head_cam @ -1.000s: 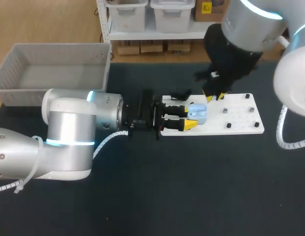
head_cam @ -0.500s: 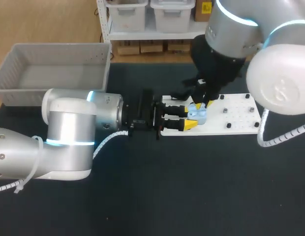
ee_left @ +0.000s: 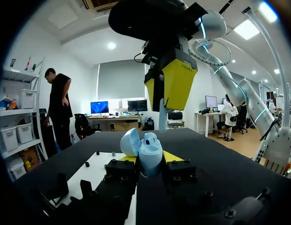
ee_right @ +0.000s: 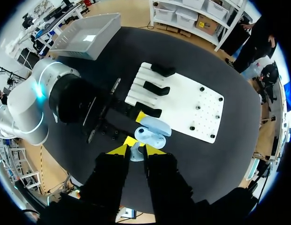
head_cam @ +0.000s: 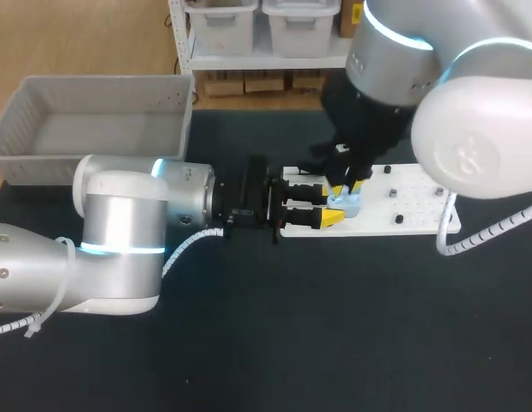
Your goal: Pick up each earbud case from the left stands, insert the matching earbuds, close the lid, and place the case in the box.
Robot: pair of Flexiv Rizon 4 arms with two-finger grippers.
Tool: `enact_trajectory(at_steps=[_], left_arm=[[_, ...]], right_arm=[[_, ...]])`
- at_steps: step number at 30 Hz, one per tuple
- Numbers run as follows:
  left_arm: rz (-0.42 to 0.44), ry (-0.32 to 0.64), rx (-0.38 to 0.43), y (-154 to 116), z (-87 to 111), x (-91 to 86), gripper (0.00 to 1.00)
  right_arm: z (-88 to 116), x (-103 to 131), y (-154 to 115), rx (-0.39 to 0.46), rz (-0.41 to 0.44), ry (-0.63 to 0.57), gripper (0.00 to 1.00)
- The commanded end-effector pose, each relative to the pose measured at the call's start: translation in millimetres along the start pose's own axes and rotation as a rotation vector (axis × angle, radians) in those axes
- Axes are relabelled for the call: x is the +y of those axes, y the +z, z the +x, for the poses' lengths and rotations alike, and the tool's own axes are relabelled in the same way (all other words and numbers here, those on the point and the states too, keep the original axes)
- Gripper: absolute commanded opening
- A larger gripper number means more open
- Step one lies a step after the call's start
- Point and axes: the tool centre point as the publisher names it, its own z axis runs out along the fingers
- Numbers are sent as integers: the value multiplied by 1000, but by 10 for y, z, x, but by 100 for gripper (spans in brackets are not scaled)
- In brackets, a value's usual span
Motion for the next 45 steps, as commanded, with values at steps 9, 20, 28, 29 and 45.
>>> enact_trajectory(at_steps=[9,20,28,29,45], left_arm=[[-7,4,-3,0,9,-16,0],[-7,4,-3,0,9,-16,0],[-7,4,-3,0,9,-16,0],[-7,4,-3,0,9,-16,0],[-7,4,-3,0,9,-16,0]], right_arm=[[-21,-7,85,14,-1,1,0],[-43,-36,141,17,3,6,0],[-76,-59,145,10,5,9,0],[-80,-63,148,10,6,9,0],[-107,-78,205,31,0,8,0]])
